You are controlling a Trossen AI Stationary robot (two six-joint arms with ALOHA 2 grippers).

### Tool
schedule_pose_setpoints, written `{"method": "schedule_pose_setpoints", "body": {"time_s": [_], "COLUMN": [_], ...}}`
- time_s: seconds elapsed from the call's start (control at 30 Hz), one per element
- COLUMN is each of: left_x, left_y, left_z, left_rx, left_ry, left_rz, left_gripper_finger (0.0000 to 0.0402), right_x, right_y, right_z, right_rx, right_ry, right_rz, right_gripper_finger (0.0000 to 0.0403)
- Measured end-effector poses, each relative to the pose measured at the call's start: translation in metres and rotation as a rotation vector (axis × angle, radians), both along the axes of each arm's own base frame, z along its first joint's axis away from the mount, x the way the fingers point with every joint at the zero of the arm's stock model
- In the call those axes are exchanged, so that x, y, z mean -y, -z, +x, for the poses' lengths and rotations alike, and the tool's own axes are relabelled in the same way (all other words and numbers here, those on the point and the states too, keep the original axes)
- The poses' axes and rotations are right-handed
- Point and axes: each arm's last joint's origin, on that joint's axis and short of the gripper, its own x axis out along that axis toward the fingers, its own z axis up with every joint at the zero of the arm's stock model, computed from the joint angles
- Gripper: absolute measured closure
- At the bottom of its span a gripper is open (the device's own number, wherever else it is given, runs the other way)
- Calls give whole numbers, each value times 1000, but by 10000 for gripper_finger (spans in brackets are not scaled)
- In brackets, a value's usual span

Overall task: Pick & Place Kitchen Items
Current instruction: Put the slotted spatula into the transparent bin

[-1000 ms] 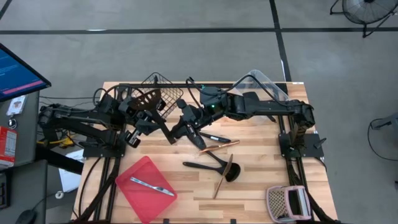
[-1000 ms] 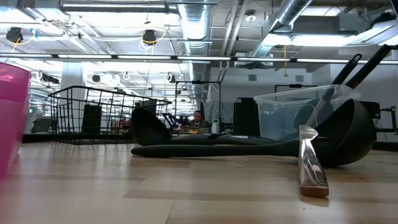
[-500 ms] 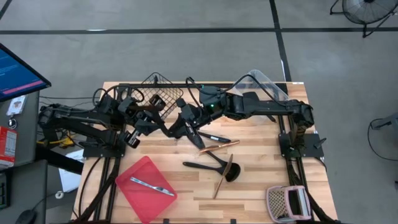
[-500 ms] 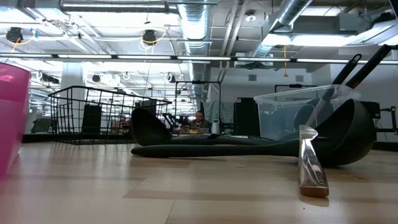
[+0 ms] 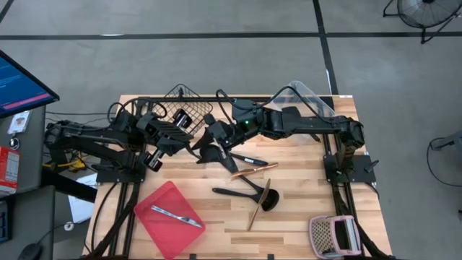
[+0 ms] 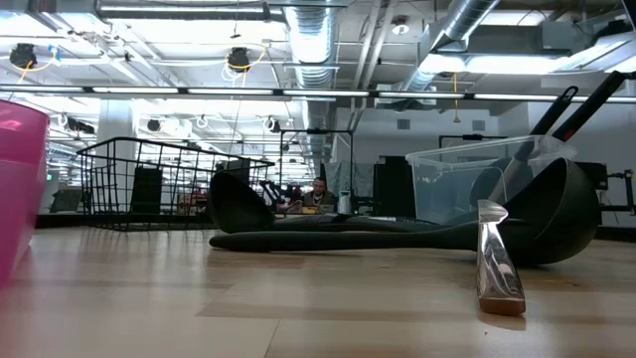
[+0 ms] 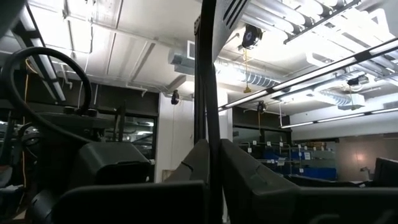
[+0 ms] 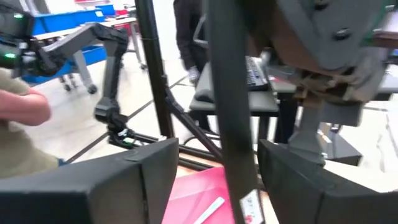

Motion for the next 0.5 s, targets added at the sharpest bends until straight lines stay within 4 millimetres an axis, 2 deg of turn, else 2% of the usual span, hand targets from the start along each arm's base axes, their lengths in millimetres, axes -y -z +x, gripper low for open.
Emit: {"method": "schedule_pose_setpoints", "body": {"time_s": [0.5], "left_x": [0], "left_y": [-1], "left_z": [-1], "left_rx": [1], "left_ry": [17], "left_rz": [-20], "left_gripper_finger": [396], "right_x": [2], "right_y": [0], "right_z": [-1], "right_rx": [20], "right_ry": [-37], "right_rz": [-58], "right_gripper_finger": [197]}}
